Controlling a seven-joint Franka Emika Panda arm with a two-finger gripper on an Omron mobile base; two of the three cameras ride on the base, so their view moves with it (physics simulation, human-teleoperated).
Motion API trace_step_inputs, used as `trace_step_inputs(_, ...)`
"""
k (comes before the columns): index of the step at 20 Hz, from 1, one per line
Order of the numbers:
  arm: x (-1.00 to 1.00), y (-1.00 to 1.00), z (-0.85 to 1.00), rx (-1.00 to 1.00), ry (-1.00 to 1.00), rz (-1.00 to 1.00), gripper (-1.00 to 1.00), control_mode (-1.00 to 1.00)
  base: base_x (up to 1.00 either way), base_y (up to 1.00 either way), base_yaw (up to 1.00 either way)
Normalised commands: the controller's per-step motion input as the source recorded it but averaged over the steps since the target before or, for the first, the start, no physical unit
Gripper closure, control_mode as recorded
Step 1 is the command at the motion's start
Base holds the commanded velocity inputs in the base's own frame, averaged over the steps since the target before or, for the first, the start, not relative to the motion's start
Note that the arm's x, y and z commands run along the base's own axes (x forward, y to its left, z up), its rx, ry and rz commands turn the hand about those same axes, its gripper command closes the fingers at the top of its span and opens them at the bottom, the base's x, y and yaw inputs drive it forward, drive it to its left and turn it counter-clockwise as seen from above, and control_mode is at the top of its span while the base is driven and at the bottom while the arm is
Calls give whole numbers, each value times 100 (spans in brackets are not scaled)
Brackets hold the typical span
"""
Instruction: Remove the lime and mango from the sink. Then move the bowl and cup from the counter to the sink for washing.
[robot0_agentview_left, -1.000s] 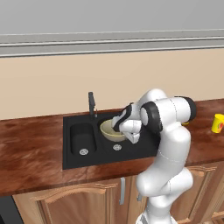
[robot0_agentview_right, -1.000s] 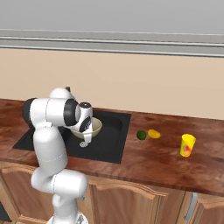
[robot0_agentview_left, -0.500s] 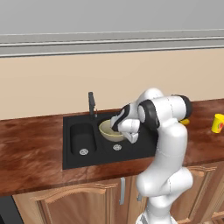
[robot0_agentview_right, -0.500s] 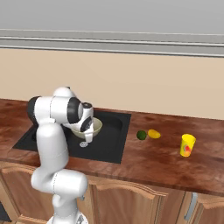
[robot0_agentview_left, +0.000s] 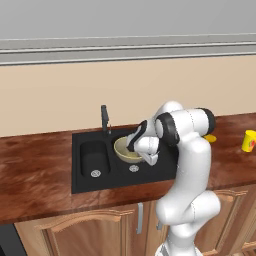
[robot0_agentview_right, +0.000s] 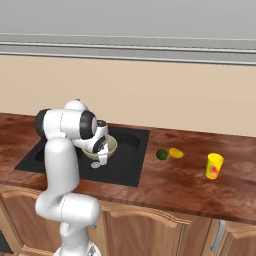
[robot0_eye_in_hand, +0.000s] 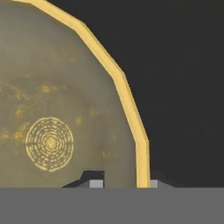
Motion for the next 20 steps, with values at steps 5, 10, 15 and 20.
trace_step_inputs(5, 16, 0, -6, 1, 0, 0, 100, -100, 0, 0, 0)
trace_step_inputs(10, 18, 6, -4, 2, -1, 0, 100, -100, 0, 0, 0)
trace_step_inputs(15, 17, 8, -4, 2, -2, 0, 100, -100, 0, 0, 0)
trace_step_inputs(20, 16, 12, -8, 1, -4, 0, 100, -100, 0, 0, 0)
